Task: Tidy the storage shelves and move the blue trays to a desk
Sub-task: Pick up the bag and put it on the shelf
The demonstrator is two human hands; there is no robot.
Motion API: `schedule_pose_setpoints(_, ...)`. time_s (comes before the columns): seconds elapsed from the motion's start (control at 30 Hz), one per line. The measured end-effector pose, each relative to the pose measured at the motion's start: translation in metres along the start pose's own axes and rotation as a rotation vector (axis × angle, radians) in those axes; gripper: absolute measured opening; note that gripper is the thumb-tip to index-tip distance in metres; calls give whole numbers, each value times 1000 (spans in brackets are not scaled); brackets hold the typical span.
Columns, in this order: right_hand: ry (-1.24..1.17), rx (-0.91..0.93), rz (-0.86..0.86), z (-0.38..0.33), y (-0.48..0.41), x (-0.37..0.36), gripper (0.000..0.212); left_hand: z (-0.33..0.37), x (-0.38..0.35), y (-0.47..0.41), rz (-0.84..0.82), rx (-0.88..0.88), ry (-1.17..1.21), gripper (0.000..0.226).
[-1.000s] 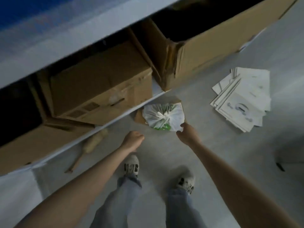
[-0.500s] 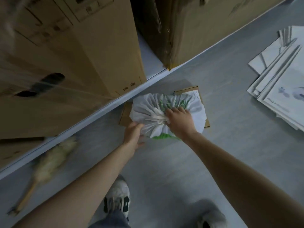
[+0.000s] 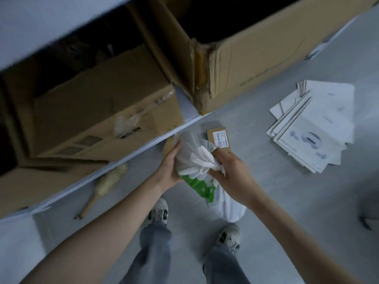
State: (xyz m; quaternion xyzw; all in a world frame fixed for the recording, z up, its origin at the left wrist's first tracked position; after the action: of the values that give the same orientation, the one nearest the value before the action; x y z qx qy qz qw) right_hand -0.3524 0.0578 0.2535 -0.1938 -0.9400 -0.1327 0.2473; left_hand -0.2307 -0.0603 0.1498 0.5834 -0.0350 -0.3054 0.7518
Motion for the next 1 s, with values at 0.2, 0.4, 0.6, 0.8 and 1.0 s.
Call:
schedule_pose_setpoints(0.2, -331, -157, 73, -145, 46, 70, 24, 23, -49, 169, -11, -163, -3, 26)
schedule_pose_setpoints(0.4, -356, -16, -16, -289, 55, 85, 25, 38, -11, 316, 192, -318, 160, 64)
schedule_pose_setpoints(0.6, -257, 156, -186, -441, 44, 31, 27, 51, 89, 435, 314, -491, 336, 70)
schedule_pose_setpoints(0.8, -220, 274, -276, -569, 16, -58, 21, 83, 220, 525, 489, -588, 429, 84)
schedule_pose_setpoints(1.0, -141, 330, -257, -657, -33, -143, 27, 136, 330, 581, 524, -671, 508, 61)
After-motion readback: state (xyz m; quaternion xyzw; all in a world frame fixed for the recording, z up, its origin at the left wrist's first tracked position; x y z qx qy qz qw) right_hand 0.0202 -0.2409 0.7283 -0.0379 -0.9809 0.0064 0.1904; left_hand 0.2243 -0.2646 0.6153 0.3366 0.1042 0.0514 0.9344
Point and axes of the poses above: each hand's wrist, its own y-axis away from the middle knuckle, its own x-axis out of the back of the hand, z = x × y, the point moved 5 cm from there along -y, towards the middle knuckle, and after that the axes turned 6 degrees about -y, right-handed, at the moved point
